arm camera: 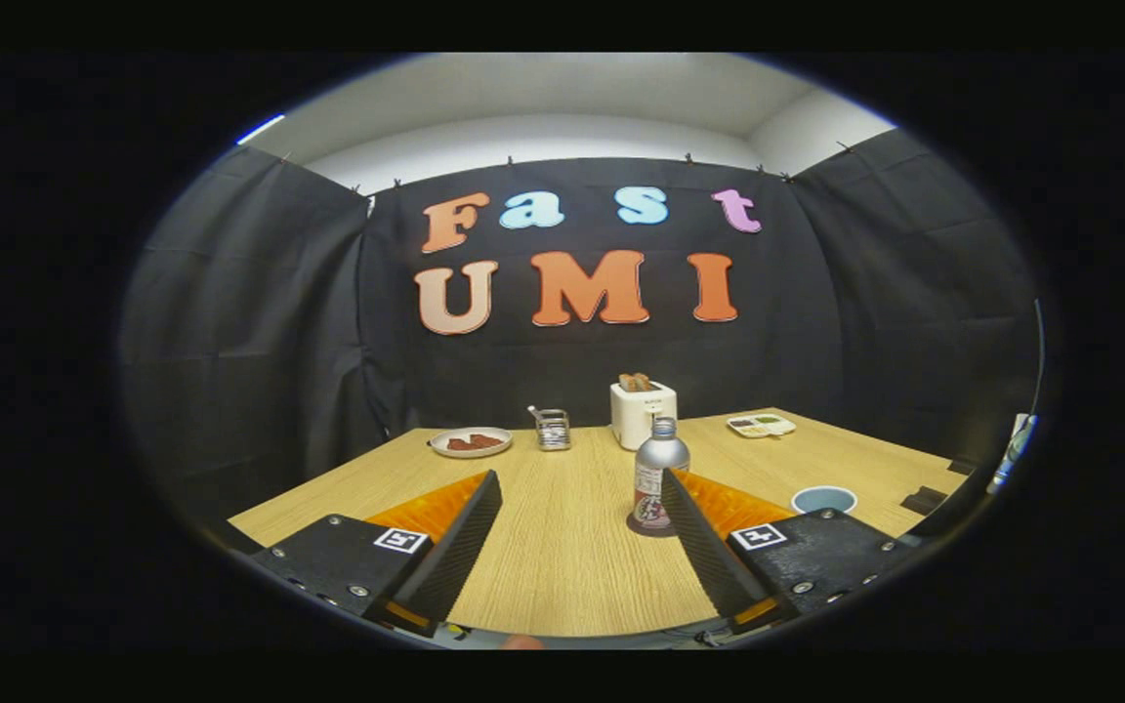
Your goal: Take the bottle from table, then pour the juice into the cup, finally place the bottle on the coaster
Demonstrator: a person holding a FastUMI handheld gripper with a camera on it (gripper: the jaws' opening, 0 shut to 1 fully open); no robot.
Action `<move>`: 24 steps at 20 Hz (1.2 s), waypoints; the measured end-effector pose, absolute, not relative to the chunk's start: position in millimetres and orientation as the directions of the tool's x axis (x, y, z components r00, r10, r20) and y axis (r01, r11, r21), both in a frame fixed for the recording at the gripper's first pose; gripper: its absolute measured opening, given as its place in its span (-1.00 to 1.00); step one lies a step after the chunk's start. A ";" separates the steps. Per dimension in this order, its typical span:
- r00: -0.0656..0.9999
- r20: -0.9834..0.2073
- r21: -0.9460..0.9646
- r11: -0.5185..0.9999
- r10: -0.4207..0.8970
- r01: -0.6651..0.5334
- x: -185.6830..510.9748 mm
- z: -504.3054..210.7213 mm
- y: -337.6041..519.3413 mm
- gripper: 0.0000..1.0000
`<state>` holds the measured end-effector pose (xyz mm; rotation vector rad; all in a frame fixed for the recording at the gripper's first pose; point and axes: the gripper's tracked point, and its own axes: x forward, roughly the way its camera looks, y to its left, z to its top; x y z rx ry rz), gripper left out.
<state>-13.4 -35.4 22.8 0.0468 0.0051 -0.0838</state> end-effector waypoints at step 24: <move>0.996 -0.019 -0.020 0.996 -0.089 0.088 3.2 15.3 -42.0 0.93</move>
